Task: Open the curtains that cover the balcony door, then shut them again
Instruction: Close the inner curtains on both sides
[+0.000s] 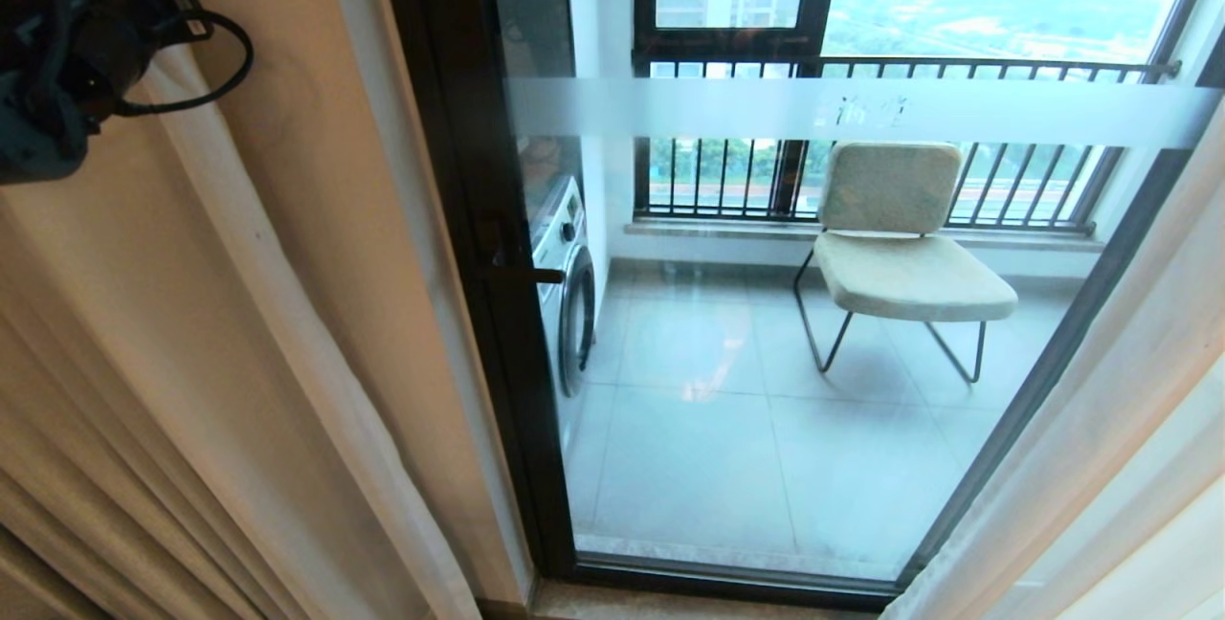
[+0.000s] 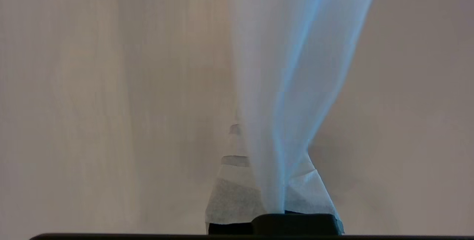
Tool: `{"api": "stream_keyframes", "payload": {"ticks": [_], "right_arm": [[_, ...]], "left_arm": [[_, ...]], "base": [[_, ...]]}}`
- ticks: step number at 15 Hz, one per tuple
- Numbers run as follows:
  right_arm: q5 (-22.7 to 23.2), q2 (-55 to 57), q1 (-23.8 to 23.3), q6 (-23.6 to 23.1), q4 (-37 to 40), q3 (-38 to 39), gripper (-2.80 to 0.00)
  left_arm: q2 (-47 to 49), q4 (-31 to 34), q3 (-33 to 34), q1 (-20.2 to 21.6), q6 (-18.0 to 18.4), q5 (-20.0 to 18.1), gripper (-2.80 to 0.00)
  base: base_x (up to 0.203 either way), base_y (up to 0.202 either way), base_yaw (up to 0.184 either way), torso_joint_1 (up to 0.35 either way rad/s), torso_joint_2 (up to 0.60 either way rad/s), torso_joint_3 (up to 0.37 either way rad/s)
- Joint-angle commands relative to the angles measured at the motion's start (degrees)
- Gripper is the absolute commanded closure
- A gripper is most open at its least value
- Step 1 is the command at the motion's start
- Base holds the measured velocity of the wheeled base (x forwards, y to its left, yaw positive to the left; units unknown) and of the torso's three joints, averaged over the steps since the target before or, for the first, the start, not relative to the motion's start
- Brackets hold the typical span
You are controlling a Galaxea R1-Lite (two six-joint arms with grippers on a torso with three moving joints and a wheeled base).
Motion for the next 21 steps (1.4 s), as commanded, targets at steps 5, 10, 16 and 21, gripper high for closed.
{"api": "stream_keyframes", "payload": {"ticks": [5, 10, 16, 21], "right_arm": [[-0.02, 0.00, 0.00, -0.03, -0.04, 0.00, 0.00], [-0.02, 0.00, 0.00, -0.03, -0.04, 0.00, 0.00], [-0.02, 0.00, 0.00, -0.03, -0.04, 0.00, 0.00], [-0.02, 0.00, 0.00, -0.03, -0.04, 0.00, 0.00]], "left_arm": [[-3.23, -0.14, 0.60, -3.05, -0.14, 0.33, 0.00], [-6.98, -0.12, 3.37, -7.65, -0.14, 0.35, 0.00], [-10.72, -0.14, 7.20, -14.35, -0.14, 0.28, 0.00], [-11.08, 0.04, 7.20, -17.28, -0.14, 0.02, 0.00]], "base": [[0.000, 0.000, 0.000, 0.000, 0.00, 0.000], [0.000, 0.000, 0.000, 0.000, 0.00, 0.000], [0.000, 0.000, 0.000, 0.000, 0.00, 0.000], [0.000, 0.000, 0.000, 0.000, 0.00, 0.000]]}}
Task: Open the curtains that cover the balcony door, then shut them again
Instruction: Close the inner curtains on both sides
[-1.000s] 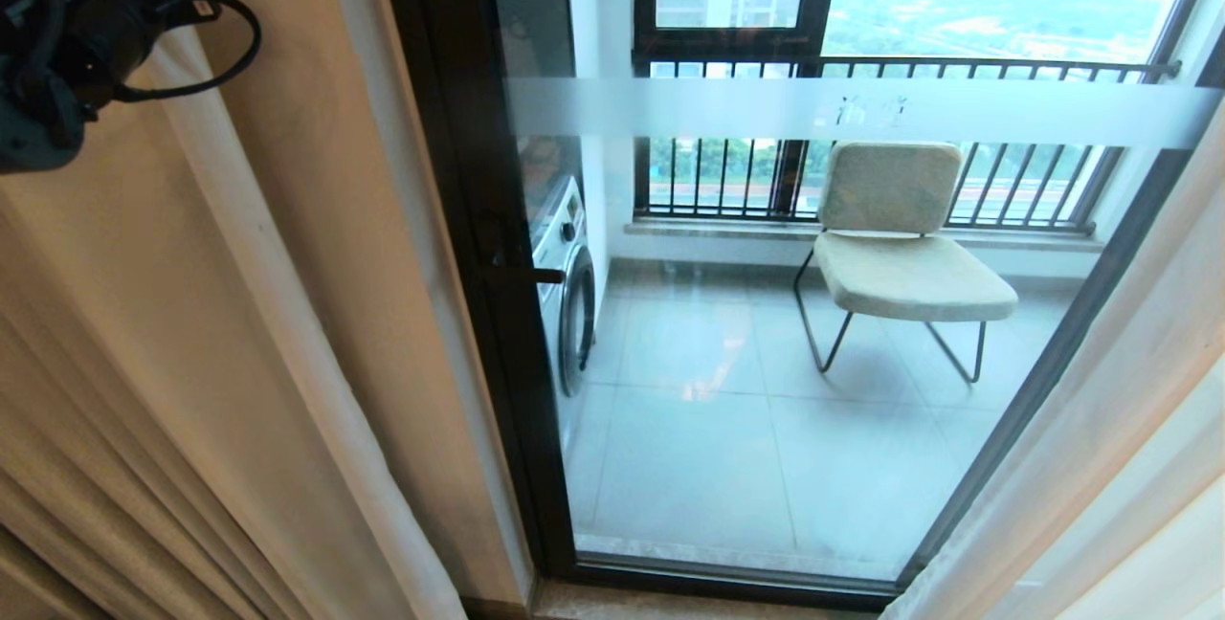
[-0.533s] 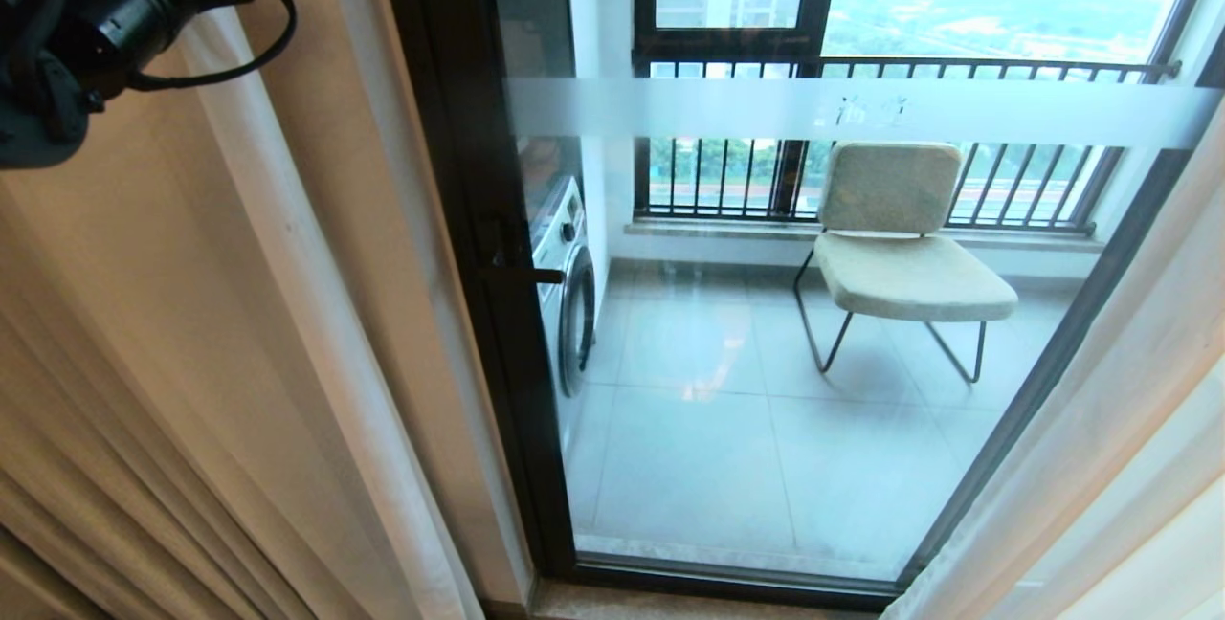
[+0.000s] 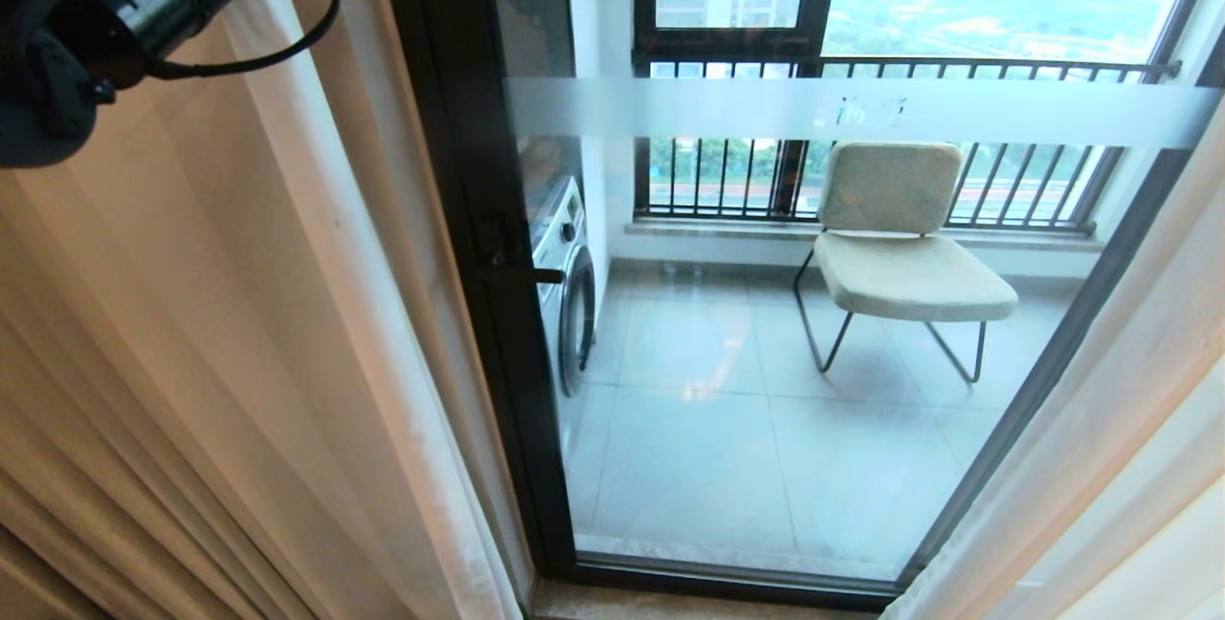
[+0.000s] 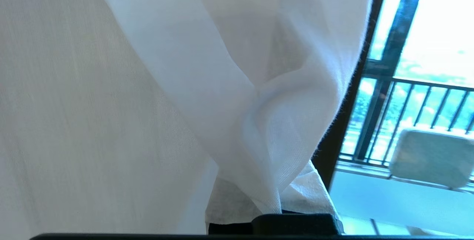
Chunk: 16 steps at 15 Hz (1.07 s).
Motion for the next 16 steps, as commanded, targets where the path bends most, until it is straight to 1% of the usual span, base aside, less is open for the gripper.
{"api": "stream_keyframes", "payload": {"ticks": [1, 11, 16], "right_arm": [[-0.02, 0.00, 0.00, -0.06, -0.03, 0.00, 0.00], [-0.02, 0.00, 0.00, -0.06, -0.03, 0.00, 0.00], [-0.02, 0.00, 0.00, -0.06, -0.03, 0.00, 0.00]], "left_arm": [[-0.23, -0.18, -0.02, -1.45, -0.09, 0.01, 0.00], [0.61, 0.08, 0.03, -7.88, 0.00, 0.10, 0.00], [0.49, -0.19, 0.67, -9.90, 0.00, 0.10, 0.00]], "base": [[0.000, 0.000, 0.000, 0.000, 0.00, 0.000], [0.000, 0.000, 0.000, 0.000, 0.00, 0.000], [0.000, 0.000, 0.000, 0.000, 0.00, 0.000]]}}
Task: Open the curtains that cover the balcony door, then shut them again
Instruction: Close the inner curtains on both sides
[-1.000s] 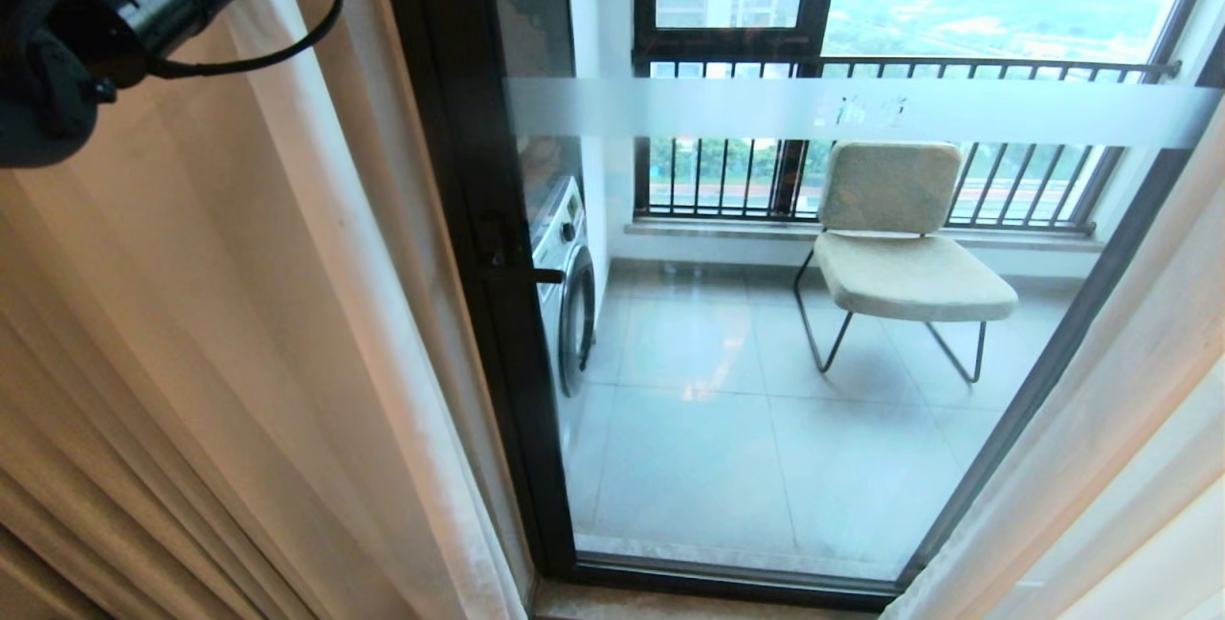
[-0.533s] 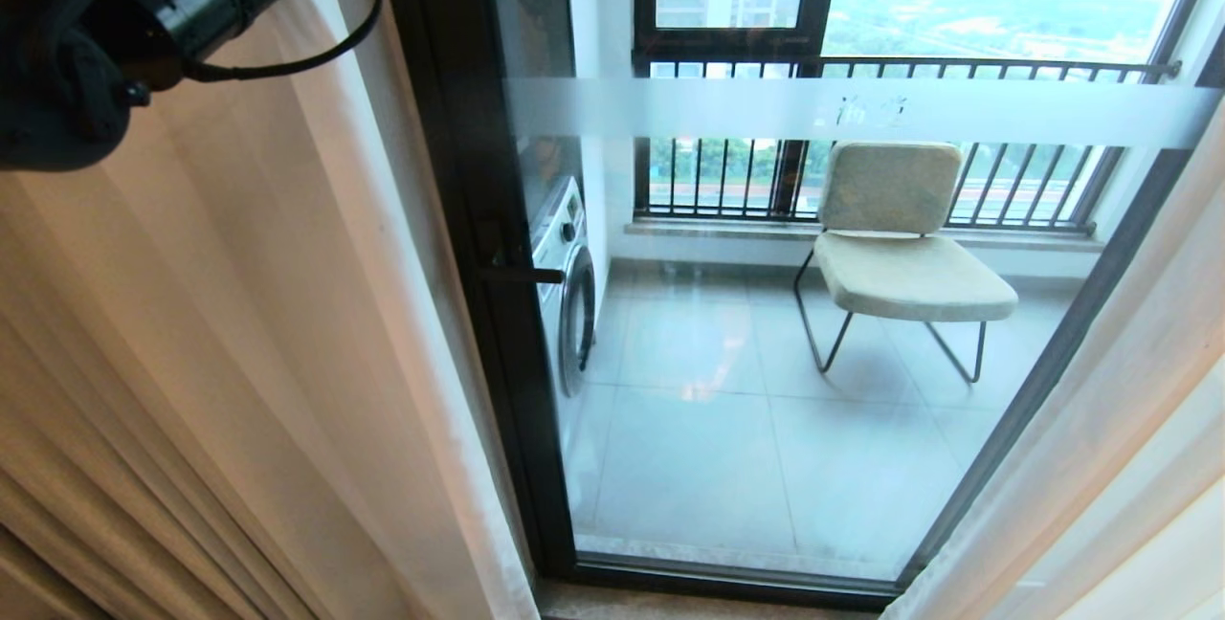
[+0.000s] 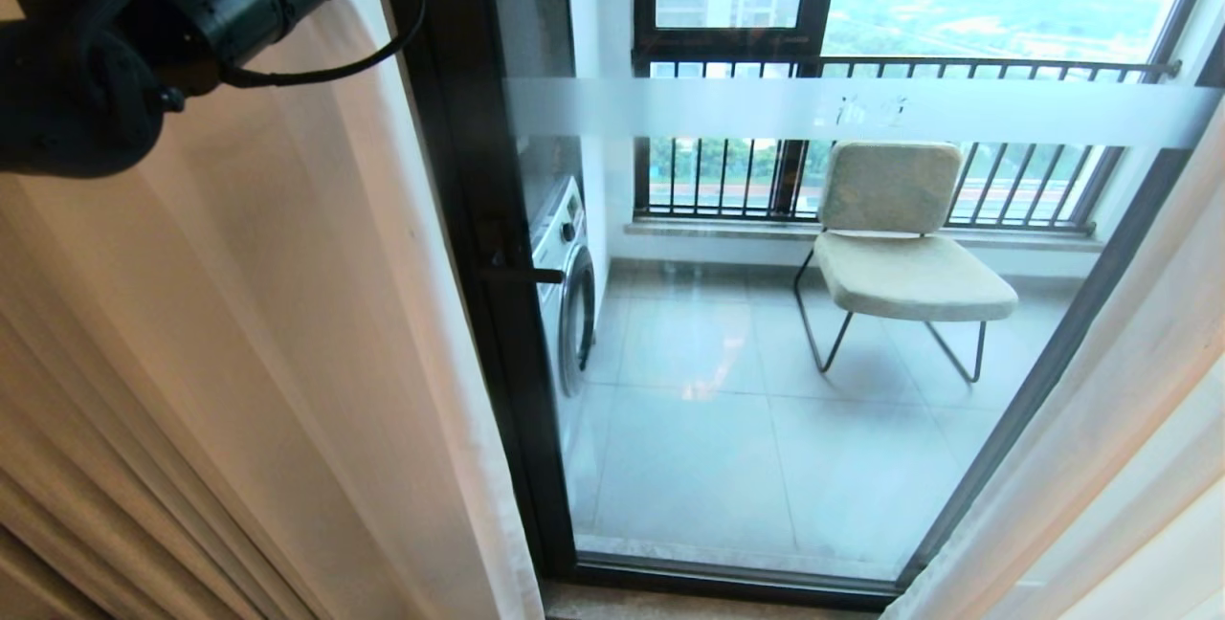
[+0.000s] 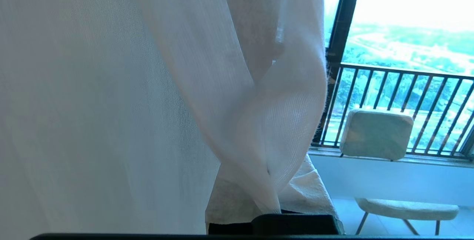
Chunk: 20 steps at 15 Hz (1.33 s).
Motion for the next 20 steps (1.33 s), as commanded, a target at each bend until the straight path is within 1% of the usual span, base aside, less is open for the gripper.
{"api": "stream_keyframes", "payload": {"ticks": [1, 4, 20], "right_arm": [[0.00, 0.01, 0.00, -0.03, -0.02, 0.00, 0.00], [0.00, 0.00, 0.00, -0.03, -0.02, 0.00, 0.00], [0.00, 0.00, 0.00, -0.03, -0.02, 0.00, 0.00]], "left_arm": [[-0.12, -0.39, 0.75, -0.82, -0.03, 0.10, 0.00], [-0.22, -0.48, 1.01, -1.44, -0.03, 0.18, 0.00], [-0.04, -0.48, 1.45, -2.40, -0.03, 0.10, 0.00]], "base": [[0.000, 0.000, 0.000, 0.000, 0.00, 0.000], [-0.001, -0.059, 0.001, 0.001, 0.00, 0.001], [0.000, -0.188, 0.002, 0.003, 0.00, 0.002]]}}
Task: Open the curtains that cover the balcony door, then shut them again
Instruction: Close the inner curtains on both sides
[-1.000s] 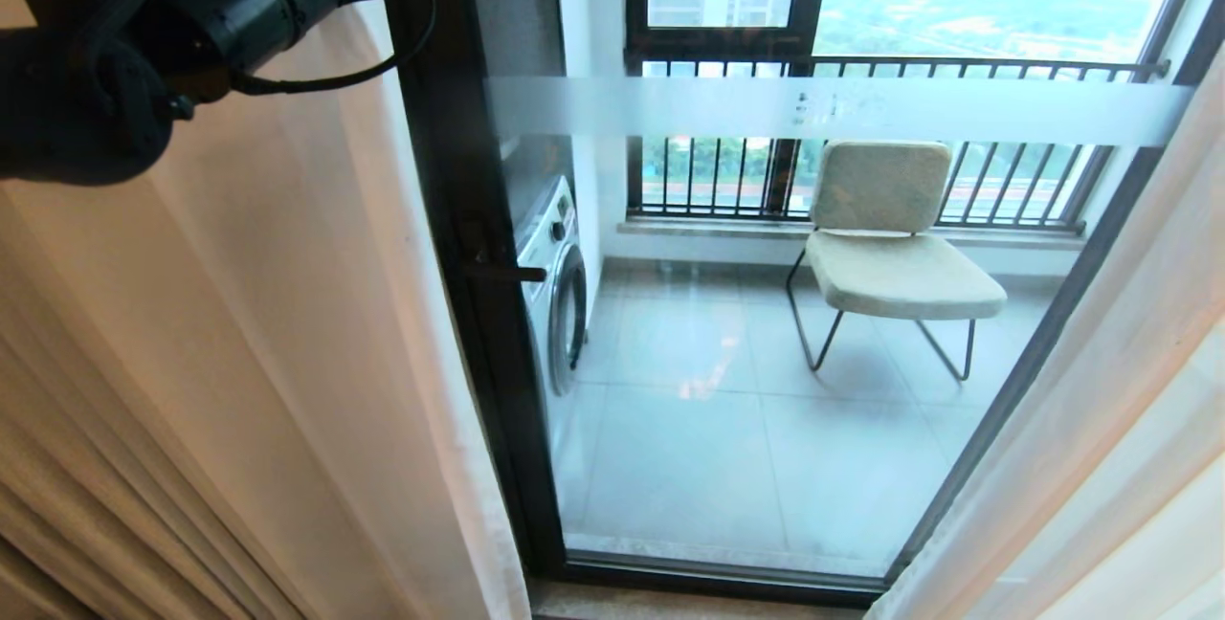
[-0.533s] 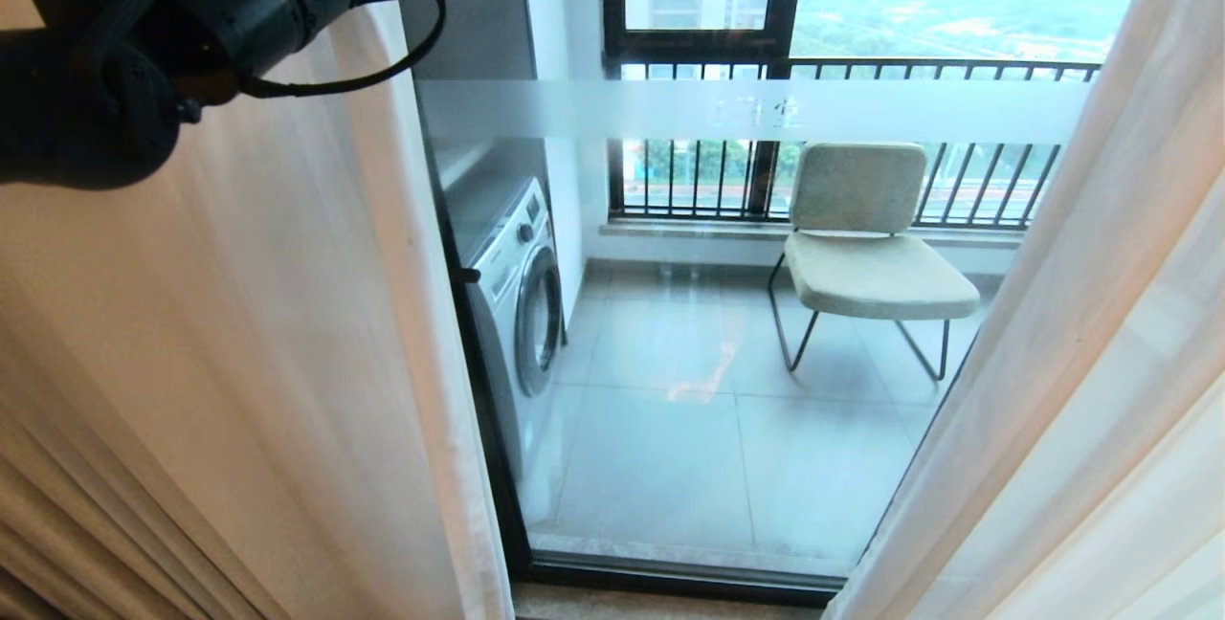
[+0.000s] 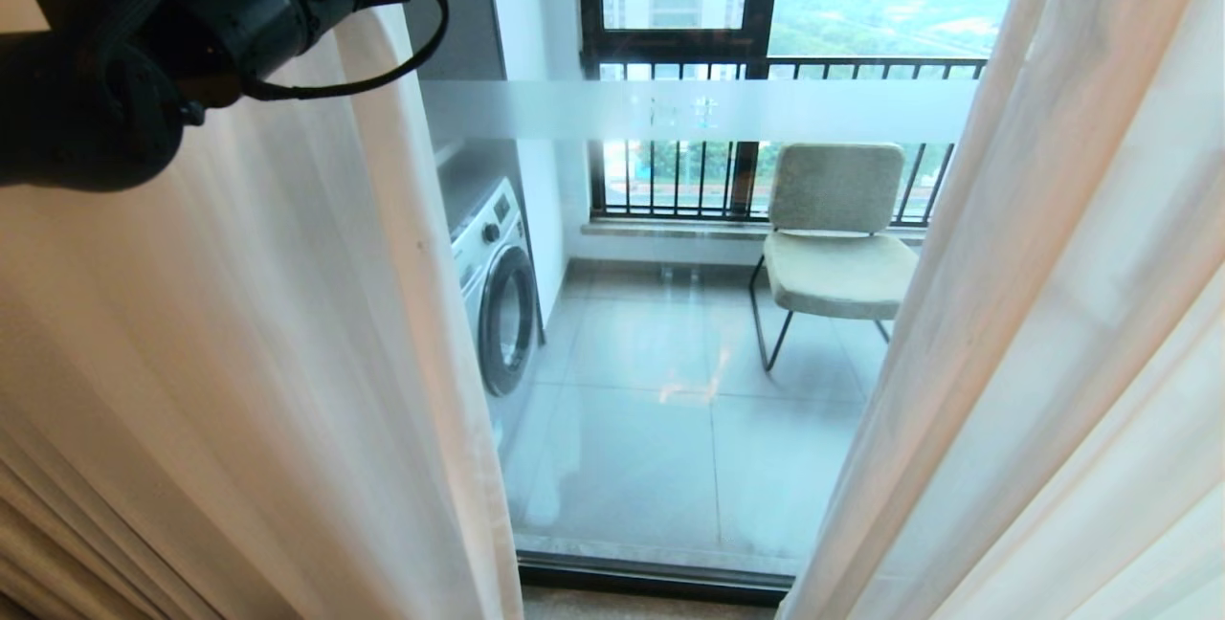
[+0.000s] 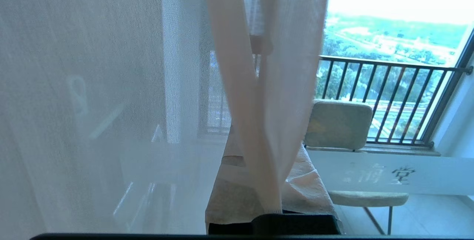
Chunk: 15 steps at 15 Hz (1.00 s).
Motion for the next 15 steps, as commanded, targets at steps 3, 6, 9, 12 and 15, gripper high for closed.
{"api": "stream_keyframes", "payload": {"ticks": [3, 6, 9, 12, 15], "right_arm": [[0.00, 0.00, 0.00, -0.04, -0.02, 0.00, 0.00], [0.00, 0.00, 0.00, -0.04, -0.02, 0.00, 0.00], [0.00, 0.06, 0.00, -0.04, -0.02, 0.00, 0.00], [0.00, 0.00, 0.00, -0.04, -0.02, 0.00, 0.00], [0.00, 0.07, 0.00, -0.04, -0.02, 0.00, 0.00]], "left_arm": [[0.11, -0.17, 0.32, -0.86, -0.03, 0.08, 0.00], [-0.68, -0.26, 1.87, -2.12, 0.05, 0.25, 0.00], [-1.56, -0.26, 2.58, -3.19, 0.05, 0.29, 0.00], [-2.76, -0.26, 3.93, -4.63, 0.14, 0.34, 0.00], [-3.82, -0.26, 5.40, -6.13, 0.14, 0.42, 0.00]], "base": [[0.000, -0.190, 0.004, 0.003, 0.00, 0.002], [0.000, -0.191, 0.002, 0.003, 0.00, 0.001], [0.000, -0.192, 0.003, -0.002, 0.00, 0.006], [0.000, -0.192, 0.004, 0.005, 0.00, 0.007], [0.000, -0.188, 0.002, 0.002, 0.00, 0.003]]}}
